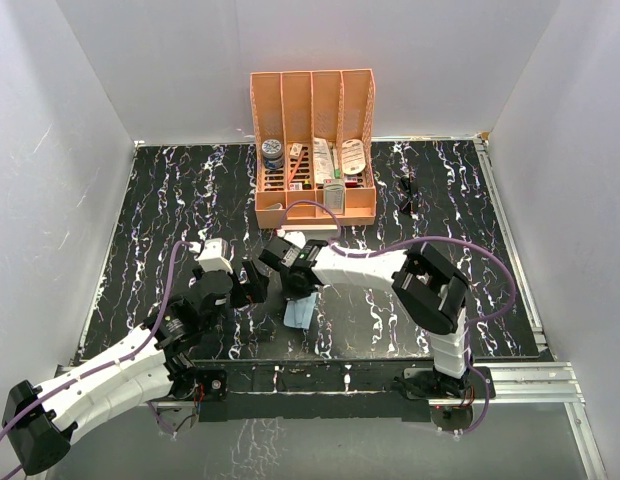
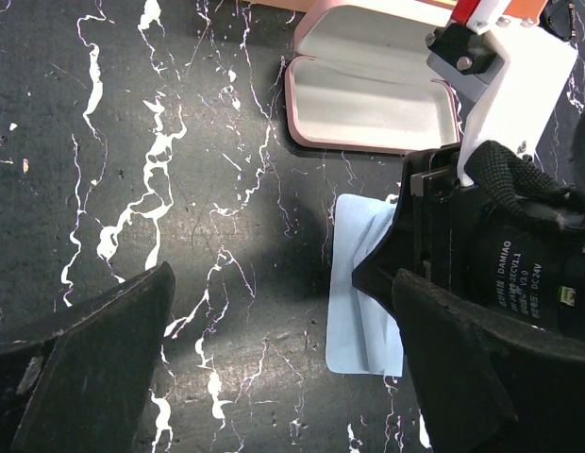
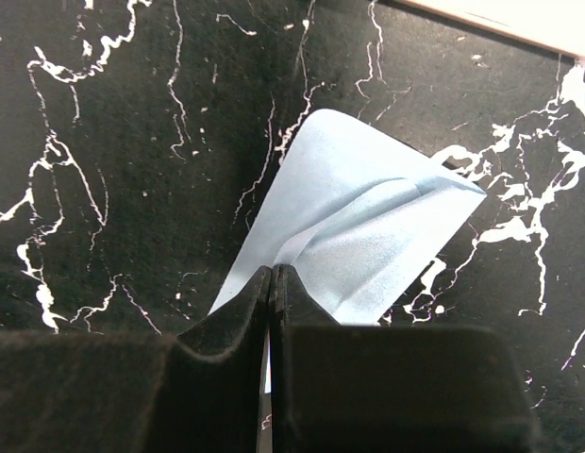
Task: Organize the sunglasses
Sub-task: Adjust the glasses cleaning cloth at the center of the board.
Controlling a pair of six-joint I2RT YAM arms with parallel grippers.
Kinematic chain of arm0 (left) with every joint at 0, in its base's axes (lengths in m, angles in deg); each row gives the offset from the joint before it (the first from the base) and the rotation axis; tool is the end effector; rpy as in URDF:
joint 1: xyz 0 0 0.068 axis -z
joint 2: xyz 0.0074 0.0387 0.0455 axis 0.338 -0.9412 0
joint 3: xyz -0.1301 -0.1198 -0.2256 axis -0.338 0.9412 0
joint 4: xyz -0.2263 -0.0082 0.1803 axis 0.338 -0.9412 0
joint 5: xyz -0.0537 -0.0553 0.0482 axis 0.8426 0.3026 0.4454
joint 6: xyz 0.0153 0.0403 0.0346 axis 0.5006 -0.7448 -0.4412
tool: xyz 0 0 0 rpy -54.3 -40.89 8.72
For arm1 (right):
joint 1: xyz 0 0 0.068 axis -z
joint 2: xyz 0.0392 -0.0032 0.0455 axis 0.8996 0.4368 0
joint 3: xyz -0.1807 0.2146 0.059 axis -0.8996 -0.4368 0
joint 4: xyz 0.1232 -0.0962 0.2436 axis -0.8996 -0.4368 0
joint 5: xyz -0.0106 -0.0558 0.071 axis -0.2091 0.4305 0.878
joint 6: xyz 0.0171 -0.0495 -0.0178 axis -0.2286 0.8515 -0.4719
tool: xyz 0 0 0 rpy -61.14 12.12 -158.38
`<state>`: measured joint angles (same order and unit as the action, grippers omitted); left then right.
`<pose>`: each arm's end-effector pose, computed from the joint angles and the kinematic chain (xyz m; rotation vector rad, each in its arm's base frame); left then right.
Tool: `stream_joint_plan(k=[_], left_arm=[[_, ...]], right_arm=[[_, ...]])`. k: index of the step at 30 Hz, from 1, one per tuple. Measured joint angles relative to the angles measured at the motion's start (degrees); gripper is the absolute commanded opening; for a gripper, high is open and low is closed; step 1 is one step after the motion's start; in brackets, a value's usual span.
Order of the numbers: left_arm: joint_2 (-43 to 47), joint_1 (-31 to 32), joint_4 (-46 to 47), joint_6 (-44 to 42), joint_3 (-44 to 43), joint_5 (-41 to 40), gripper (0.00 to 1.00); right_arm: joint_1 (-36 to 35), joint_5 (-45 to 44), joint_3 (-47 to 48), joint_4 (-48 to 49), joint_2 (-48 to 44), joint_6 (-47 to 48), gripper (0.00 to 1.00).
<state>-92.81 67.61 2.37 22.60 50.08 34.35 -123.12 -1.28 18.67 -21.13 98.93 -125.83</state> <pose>0.1344 -0.1237 0.2298 -0.1549 1.9806 -0.5521 0.2208 0.3540 0.1699 -0.3161 2.7860 0.1678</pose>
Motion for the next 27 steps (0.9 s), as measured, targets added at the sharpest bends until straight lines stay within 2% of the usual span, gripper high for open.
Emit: stream_joint_plan(k=[27], left_arm=[[-1.75, 0.0, 1.66, 0.24, 0.22, 0.48, 0.99]], right_arm=[[0.0, 0.26, 0.81, 1.49, 1.81, 0.57, 0.0]])
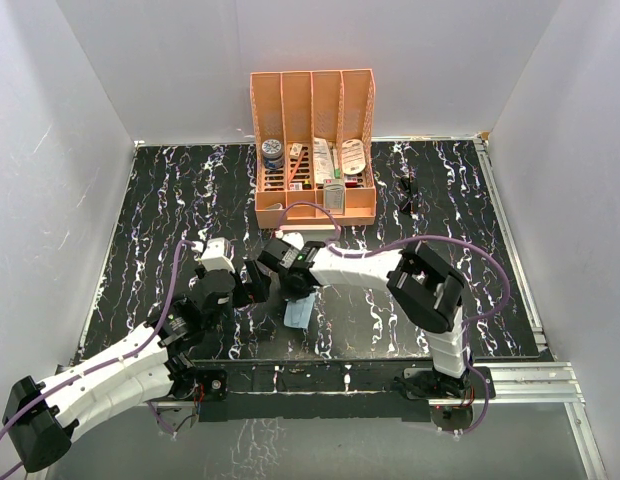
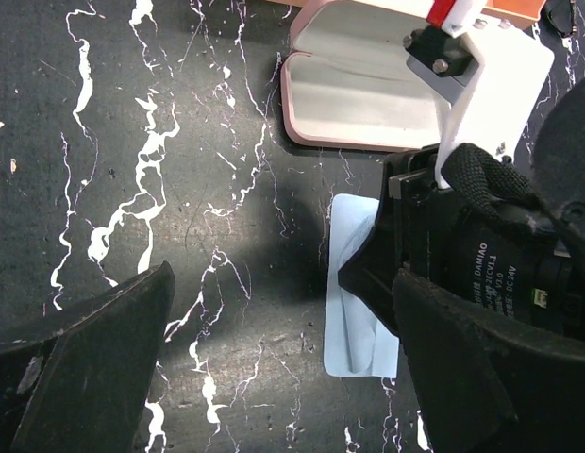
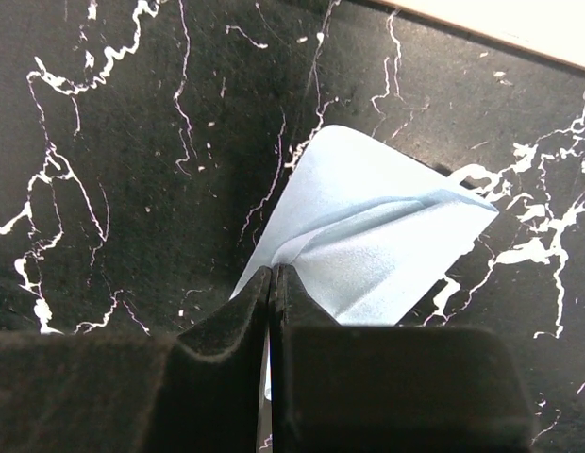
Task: Organize the sunglasses
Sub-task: Adjust the glasses cleaning cloth at the center of the board.
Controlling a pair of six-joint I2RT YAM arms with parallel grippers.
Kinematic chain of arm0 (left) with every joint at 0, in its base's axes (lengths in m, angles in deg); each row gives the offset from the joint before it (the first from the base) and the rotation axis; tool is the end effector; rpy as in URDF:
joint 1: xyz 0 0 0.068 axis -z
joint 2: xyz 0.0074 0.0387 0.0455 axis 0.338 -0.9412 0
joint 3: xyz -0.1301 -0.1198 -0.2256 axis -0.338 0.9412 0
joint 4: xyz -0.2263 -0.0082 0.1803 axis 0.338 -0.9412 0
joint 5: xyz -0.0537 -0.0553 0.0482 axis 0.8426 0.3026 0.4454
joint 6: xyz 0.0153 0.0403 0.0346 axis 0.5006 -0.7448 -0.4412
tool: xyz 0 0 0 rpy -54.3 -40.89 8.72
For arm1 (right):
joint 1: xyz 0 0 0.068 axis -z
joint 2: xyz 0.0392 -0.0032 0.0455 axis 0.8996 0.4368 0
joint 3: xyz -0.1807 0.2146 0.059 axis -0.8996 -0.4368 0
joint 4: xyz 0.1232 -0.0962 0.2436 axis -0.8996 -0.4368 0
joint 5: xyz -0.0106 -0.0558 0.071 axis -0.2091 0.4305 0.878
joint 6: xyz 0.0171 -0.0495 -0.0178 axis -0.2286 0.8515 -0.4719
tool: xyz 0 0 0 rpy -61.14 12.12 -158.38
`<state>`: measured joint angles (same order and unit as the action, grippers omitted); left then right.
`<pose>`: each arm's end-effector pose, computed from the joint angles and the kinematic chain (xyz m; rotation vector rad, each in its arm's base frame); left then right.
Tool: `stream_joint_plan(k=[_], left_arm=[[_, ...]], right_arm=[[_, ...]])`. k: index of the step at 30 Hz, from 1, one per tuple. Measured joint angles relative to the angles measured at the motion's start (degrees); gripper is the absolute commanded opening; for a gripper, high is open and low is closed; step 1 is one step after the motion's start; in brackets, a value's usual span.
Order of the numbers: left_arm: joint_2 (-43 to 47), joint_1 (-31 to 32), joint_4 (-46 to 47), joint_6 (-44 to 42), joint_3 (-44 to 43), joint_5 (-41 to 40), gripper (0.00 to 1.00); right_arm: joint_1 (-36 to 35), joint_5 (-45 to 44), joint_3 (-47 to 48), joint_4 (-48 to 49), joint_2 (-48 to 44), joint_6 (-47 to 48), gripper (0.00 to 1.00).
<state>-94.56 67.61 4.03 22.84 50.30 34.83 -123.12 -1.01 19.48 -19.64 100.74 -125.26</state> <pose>0.1373 -0.1274 0.2261 -0.1524 1.9885 -0.5581 0.2245 0.3604 0.1623 -0.3295 2.7816 0.1791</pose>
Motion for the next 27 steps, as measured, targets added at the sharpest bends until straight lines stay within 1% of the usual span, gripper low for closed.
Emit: stream_joint_plan(k=[12, 19, 27], left_arm=[[-0.5, 0.0, 0.5, 0.17, 0.0, 0.28, 0.99], [-0.5, 0.0, 0.9, 0.2, 0.02, 0.63, 0.99], [-0.5, 0.0, 0.87, 0.2, 0.02, 0.63, 0.99]], right_arm=[[0.0, -1.31, -6.69, -0.92, -6.69, -0.81, 0.0], [0.0, -2.75, -7.41, -1.97, -9.62, -1.29, 0.0], [0.0, -3.56, -7.56, -3.61, -9.75, -1.27, 0.0]])
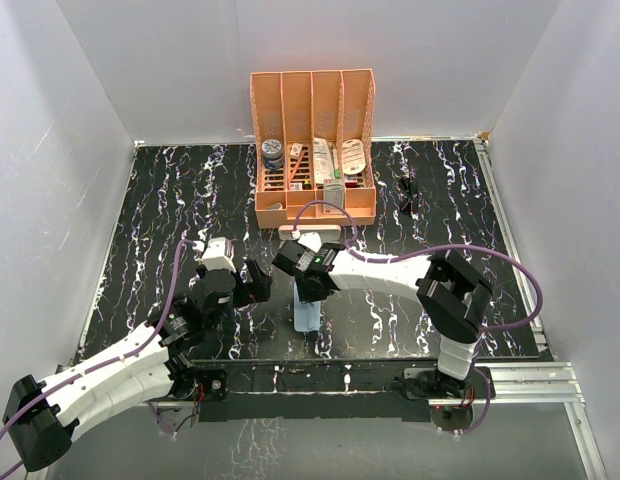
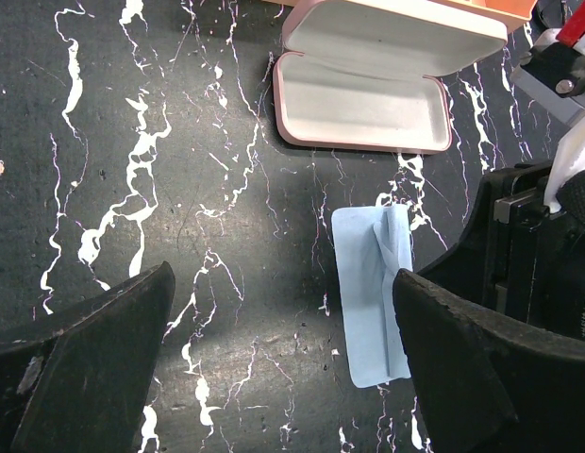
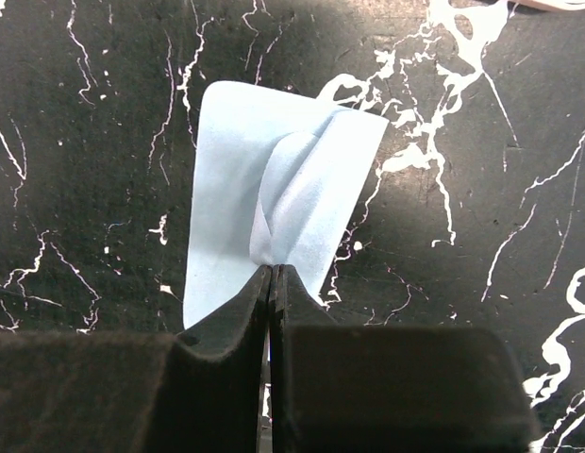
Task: Organize the sunglasses
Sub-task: Adjust the glasses cleaning cloth at the center of the board.
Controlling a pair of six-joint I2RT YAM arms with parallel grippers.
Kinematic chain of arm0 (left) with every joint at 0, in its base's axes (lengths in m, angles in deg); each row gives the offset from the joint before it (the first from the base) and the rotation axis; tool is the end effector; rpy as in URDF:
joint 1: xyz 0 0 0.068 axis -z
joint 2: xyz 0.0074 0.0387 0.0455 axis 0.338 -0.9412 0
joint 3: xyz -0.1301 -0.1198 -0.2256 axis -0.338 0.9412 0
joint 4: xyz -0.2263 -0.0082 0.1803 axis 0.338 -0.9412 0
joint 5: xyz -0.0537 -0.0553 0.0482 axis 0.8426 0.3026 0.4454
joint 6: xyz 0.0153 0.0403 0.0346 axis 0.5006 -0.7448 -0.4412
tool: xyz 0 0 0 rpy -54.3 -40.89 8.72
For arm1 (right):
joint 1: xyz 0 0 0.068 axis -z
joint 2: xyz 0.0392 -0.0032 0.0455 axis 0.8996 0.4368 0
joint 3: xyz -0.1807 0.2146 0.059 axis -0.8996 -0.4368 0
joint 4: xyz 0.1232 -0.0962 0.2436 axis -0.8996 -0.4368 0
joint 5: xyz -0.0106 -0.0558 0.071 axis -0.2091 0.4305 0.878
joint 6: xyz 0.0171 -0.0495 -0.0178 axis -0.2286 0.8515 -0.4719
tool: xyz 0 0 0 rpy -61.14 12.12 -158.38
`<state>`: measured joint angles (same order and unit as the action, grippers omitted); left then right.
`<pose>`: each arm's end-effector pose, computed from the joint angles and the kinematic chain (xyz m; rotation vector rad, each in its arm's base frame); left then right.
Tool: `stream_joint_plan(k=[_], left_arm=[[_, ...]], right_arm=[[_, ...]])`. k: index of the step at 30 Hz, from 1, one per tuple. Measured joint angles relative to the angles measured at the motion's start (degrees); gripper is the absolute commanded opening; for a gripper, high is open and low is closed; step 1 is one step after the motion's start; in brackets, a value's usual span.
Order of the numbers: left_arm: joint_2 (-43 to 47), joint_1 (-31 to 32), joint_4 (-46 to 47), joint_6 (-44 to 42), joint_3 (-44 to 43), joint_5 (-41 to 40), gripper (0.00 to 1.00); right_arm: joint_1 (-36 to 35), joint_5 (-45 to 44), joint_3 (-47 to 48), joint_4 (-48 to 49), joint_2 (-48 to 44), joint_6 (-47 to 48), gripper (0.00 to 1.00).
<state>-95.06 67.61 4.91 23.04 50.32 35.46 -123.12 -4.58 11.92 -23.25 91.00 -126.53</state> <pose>0.1382 -0.1290 0.2259 -0.1504 1.9875 -0.5745 0.2038 0.3214 0.1867 -0.2865 2.7581 0.1008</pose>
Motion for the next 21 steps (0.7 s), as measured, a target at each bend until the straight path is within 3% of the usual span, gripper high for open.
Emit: stream_joint_plan(k=[9, 21], left_arm=[[-0.07, 0.0, 0.09, 0.0, 0.0, 0.02, 0.99], [-0.83, 0.0, 0.48, 0.0, 0.0, 0.24, 0.99]], right_arm=[[0.02, -1.77, 3.34, -2.82, 0.11, 0.85, 0.0], [1.53, -3.5, 0.37, -5.29, -3.96, 1.33, 0.0]])
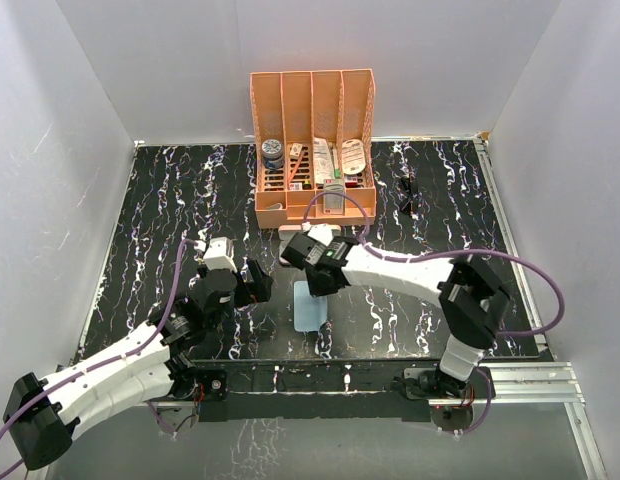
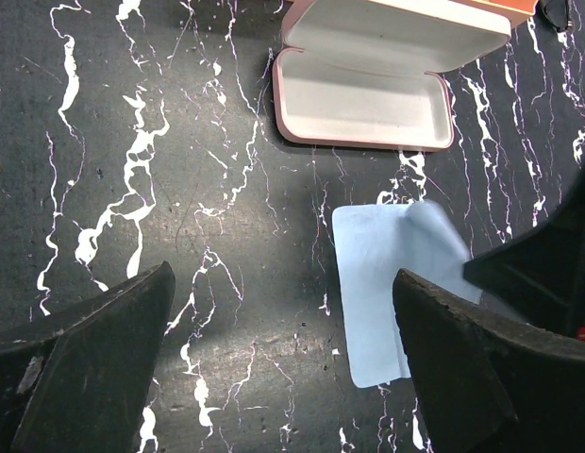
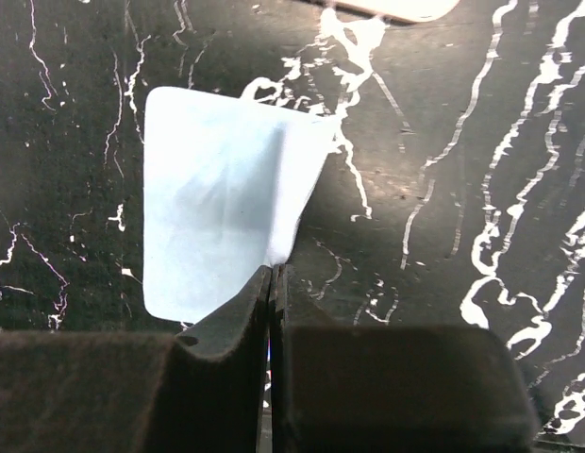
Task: Organize the sunglasses
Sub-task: Adjust the glasses cleaning cloth at the center of the board.
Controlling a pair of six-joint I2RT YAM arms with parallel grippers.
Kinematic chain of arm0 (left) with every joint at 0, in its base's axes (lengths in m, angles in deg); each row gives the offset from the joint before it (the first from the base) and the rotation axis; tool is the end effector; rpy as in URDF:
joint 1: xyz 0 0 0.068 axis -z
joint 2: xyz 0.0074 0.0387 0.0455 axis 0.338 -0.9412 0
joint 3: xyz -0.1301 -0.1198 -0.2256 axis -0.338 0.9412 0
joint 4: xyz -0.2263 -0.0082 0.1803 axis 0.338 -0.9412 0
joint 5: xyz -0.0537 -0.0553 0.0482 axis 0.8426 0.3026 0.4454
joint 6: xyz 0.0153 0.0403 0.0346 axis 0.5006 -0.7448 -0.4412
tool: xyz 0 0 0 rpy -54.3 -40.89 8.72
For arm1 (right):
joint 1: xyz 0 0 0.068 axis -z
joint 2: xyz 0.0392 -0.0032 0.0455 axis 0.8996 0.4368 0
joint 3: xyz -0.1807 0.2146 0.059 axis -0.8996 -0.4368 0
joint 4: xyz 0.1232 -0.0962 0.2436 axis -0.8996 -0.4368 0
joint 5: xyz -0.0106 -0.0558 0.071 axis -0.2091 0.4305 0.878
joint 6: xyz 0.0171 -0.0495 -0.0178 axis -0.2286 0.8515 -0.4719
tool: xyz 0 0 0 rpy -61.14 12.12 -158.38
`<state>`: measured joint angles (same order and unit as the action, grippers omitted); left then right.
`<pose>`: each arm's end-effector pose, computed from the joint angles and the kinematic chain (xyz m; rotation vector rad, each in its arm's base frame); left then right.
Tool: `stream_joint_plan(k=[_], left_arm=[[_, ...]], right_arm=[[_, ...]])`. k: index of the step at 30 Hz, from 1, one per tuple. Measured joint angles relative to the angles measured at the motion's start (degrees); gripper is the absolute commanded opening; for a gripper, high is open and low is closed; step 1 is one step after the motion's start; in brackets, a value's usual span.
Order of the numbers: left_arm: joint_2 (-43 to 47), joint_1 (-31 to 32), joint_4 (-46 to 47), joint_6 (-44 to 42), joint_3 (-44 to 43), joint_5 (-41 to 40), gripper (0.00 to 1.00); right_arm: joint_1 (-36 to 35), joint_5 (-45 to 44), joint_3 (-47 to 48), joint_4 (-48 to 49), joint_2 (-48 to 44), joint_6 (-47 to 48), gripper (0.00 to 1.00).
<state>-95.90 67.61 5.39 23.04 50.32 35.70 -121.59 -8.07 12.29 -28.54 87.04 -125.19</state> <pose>0.1395 -0.1306 0.2242 -0.1462 1.9944 -0.5736 0.2063 0.3024 0.2108 -0.2698 2.7237 0.0148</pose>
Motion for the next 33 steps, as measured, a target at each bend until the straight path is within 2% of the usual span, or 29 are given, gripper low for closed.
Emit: stream_joint_plan(k=[11, 17, 21, 29, 33], left_arm=[[-1.09, 0.0, 1.84, 0.17, 0.09, 0.61, 0.99], [-1.79, 0.0, 2.38, 0.2, 0.11, 1.07, 0.99], [-1.75, 0.0, 2.43, 0.2, 0.11, 1.16, 0.99], [-1.4, 0.0, 2.23, 0.2, 0.11, 1.22, 0.99], [-1.14, 0.0, 2.05, 0.2, 0.11, 1.22, 0.99]], right_arm=[[4.94, -1.27, -9.05, -1.99, -11.45, -0.09, 0.0], [5.84, -0.31, -13.88, -1.4, -11.15, -0.09, 0.0], [5.88, -0.13, -14.27, 0.13, -10.29, -0.09, 0.06], [7.45, -0.48, -17.42, 2.6, -8.7, -0.44, 0.03], [9.55, -0.76, -18.4, 3.02, -8.7, -0.72, 0.07]])
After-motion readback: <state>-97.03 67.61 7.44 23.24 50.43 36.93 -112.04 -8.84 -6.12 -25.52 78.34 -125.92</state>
